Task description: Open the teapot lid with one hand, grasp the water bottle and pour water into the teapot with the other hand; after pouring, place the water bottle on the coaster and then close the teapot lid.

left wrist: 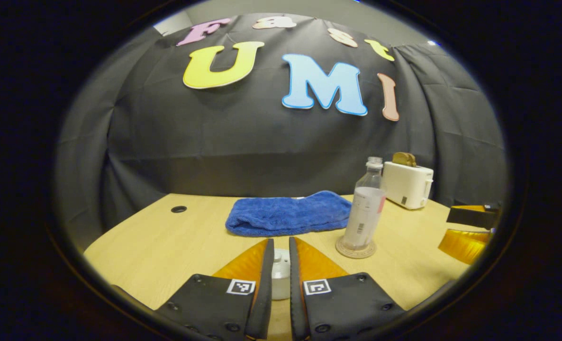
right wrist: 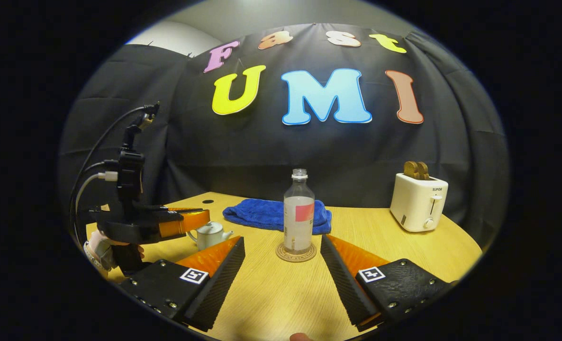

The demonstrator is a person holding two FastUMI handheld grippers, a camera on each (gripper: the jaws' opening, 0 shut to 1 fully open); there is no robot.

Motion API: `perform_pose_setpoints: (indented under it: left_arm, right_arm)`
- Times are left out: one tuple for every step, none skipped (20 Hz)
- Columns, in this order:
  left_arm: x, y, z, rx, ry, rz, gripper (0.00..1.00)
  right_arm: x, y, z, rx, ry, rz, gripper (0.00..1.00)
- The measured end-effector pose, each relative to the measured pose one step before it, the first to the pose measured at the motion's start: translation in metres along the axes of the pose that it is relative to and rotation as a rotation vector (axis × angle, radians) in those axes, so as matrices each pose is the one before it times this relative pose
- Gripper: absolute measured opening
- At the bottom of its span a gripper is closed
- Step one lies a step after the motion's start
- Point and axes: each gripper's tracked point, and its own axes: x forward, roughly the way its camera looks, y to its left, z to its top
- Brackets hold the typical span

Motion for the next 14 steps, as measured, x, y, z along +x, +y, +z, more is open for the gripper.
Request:
perform_pose_setpoints:
  left_arm:
    - [-0.00900, -0.00281, 0.00465, 0.00081, -0.01738, 0.00010, 0.20]
    - [-0.00931, -0.00628, 0.00036, -0.00116, -0.01010, -0.00760, 0.20]
    - [-0.00888, -0.00464, 0.00112, -0.00222, -0.00791, -0.00761, 0.20]
    - [-0.01078, -0.00240, 0.00108, 0.00101, -0.00960, 0.00092, 0.20]
    - [-0.01026, -0.00208, 0.00122, 0.00201, -0.01197, 0.00429, 0.20]
    - [-0.01025, -0.00180, 0.00187, 0.00266, -0.00795, 0.00172, 0.20]
    - [-0.00880, -0.00217, -0.00265, -0.00002, 0.00154, -0.00172, 0.20]
    - [-0.00865, -0.00181, -0.00231, -0.00200, 0.00089, 0.00070, 0.20]
    - [-0.00896, -0.00089, -0.00048, -0.00254, -0.00272, 0.00096, 0.20]
    - [-0.00519, 0.00014, -0.00131, -0.00087, -0.00324, 0.00403, 0.20]
    - [-0.00769, 0.00032, -0.00235, 0.00058, -0.00178, 0.00639, 0.20]
    - [-0.00792, 0.00008, -0.00383, 0.00144, -0.00033, 0.00604, 0.20]
    - [-0.00648, 0.00017, -0.00164, -0.00173, -0.00713, 0.00659, 0.20]
    - [-0.00604, -0.00113, -0.00190, -0.00504, -0.00446, 0.00142, 0.20]
  right_arm:
    - [-0.00327, 0.00116, 0.00164, -0.00453, -0.00449, -0.01008, 0.99]
    - [-0.00347, 0.00149, 0.00065, -0.00582, -0.00687, -0.01169, 0.99]
    - [-0.00337, 0.00051, 0.00137, -0.00437, -0.00581, -0.01492, 0.99]
    - [-0.00433, 0.00035, -0.00029, -0.00638, -0.00272, -0.01703, 0.99]
    - [-0.00457, 0.00100, 0.00082, -0.00729, -0.00518, -0.01716, 0.99]
    - [-0.00440, 0.00045, -0.00044, -0.00747, -0.00329, -0.01915, 0.99]
    - [-0.00488, 0.00111, -0.00092, -0.00494, -0.00061, -0.01657, 0.99]
    - [-0.00430, 0.00252, -0.00015, -0.00042, -0.00543, -0.00723, 0.99]
    - [-0.00428, 0.00272, 0.00102, 0.00314, -0.00844, -0.00537, 0.99]
    - [-0.00512, 0.00207, -0.00044, 0.00212, -0.00737, -0.00811, 0.99]
    - [-0.00305, 0.00240, 0.00081, 0.00721, -0.00847, -0.00454, 0.99]
    - [-0.00217, 0.00150, 0.00036, 0.01255, -0.00595, 0.00013, 0.99]
    - [-0.00093, 0.00125, 0.00122, 0.01297, -0.00681, 0.00057, 0.99]
    - [-0.00394, 0.00192, -0.00129, 0.00886, -0.00686, -0.00418, 0.99]
